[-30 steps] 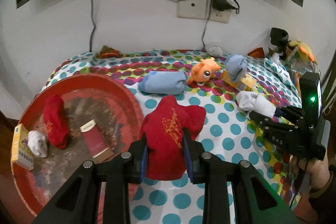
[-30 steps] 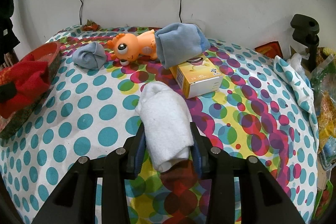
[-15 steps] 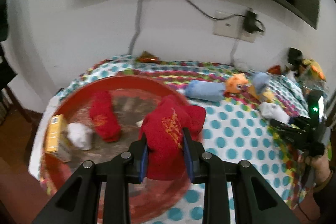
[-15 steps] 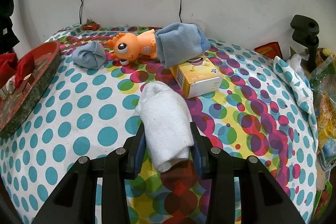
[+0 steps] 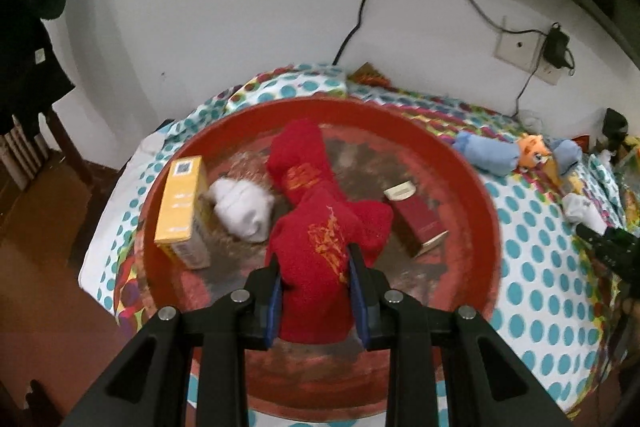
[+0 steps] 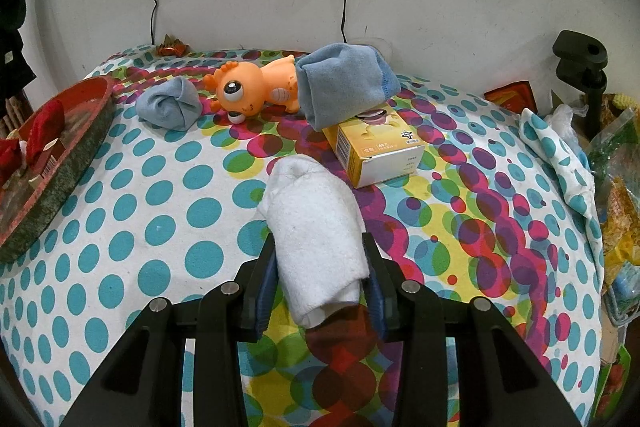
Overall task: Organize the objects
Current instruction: 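Carry the red sock onto the red tray and release it with the left gripper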
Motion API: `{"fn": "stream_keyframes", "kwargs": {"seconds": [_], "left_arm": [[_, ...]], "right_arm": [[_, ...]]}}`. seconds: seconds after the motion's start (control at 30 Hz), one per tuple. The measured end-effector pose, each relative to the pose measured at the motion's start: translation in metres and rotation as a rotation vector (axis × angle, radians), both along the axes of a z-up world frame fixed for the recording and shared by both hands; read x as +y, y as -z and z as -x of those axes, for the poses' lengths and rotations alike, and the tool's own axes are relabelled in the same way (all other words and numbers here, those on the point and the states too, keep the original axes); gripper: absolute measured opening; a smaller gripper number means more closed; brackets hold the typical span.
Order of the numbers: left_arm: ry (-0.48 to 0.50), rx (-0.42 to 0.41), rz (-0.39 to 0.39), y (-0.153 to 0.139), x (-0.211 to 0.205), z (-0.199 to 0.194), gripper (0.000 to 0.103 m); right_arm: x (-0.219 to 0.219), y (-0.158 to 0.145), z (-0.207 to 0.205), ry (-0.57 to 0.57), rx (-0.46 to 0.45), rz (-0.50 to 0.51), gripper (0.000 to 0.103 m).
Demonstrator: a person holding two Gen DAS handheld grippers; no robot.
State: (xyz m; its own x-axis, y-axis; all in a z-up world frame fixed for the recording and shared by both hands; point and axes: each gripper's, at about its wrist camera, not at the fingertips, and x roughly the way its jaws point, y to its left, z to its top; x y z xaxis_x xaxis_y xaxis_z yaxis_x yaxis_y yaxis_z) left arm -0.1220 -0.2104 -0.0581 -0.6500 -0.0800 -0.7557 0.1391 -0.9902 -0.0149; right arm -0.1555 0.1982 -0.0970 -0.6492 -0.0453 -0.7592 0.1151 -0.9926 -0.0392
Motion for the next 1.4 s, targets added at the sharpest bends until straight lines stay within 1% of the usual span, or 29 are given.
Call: {"fn": "stream_keyframes", "kwargs": {"seconds": [0.13,0.23,0.4,0.6,0.73,0.83,0.97,1.0,1.07,1.17,1.3,1.33,1.37,1.4], "left_arm": [[-0.018,-0.010,0.023,0.008,-0.011,0.000,0.029],[-0.025,-0.009,0.017,0.011,-0.018,0.000,0.029],[-0.037,-0.019,0.051,0.018,-0.027,0.003,0.029],[-0.057,-0.029,0.037,0.026,-0.040,0.004,0.029],[-0.052,-0.036,0.032,0.030,-0.042,0.005,0.029],[-0.044,-0.032,0.031,0.033,-0.042,0.003,0.031],[-0.034,-0.028,0.003,0.035,-0.044,0.001,0.033],[-0.028,-0.026,-0.008,0.035,-0.045,0.001,0.036],[-0.028,-0.034,-0.015,0.036,-0.045,0.000,0.037],[-0.023,-0.033,-0.003,0.033,-0.043,-0.002,0.042],[-0.006,-0.004,0.013,0.024,-0.039,-0.009,0.045],[-0.012,0.004,0.018,0.021,-0.039,-0.011,0.048],[-0.012,0.007,0.021,0.020,-0.038,-0.013,0.053],[-0.011,0.016,0.036,0.018,-0.037,-0.016,0.053]], "right_arm": [[-0.001,0.000,0.000,0.000,0.000,-0.001,0.036],[-0.001,0.000,0.000,0.000,0.000,-0.003,0.036],[0.000,0.000,0.000,0.000,0.000,-0.007,0.036],[-0.001,0.000,0.000,0.000,-0.001,-0.010,0.036],[-0.001,0.000,0.000,0.000,-0.001,-0.015,0.036],[-0.001,0.000,0.001,0.000,-0.002,-0.023,0.036],[-0.001,0.001,0.001,0.001,-0.004,-0.028,0.039],[-0.001,0.001,0.001,0.002,-0.005,-0.030,0.040],[0.000,0.002,0.001,0.002,-0.006,-0.034,0.040],[-0.001,0.003,0.001,0.003,-0.008,-0.038,0.040],[-0.002,0.003,0.001,0.003,-0.009,-0.049,0.040],[-0.002,0.003,0.001,0.003,-0.009,-0.053,0.041],[-0.002,0.003,0.001,0.002,-0.009,-0.055,0.041],[-0.003,0.003,0.001,0.003,-0.009,-0.057,0.041]]}}
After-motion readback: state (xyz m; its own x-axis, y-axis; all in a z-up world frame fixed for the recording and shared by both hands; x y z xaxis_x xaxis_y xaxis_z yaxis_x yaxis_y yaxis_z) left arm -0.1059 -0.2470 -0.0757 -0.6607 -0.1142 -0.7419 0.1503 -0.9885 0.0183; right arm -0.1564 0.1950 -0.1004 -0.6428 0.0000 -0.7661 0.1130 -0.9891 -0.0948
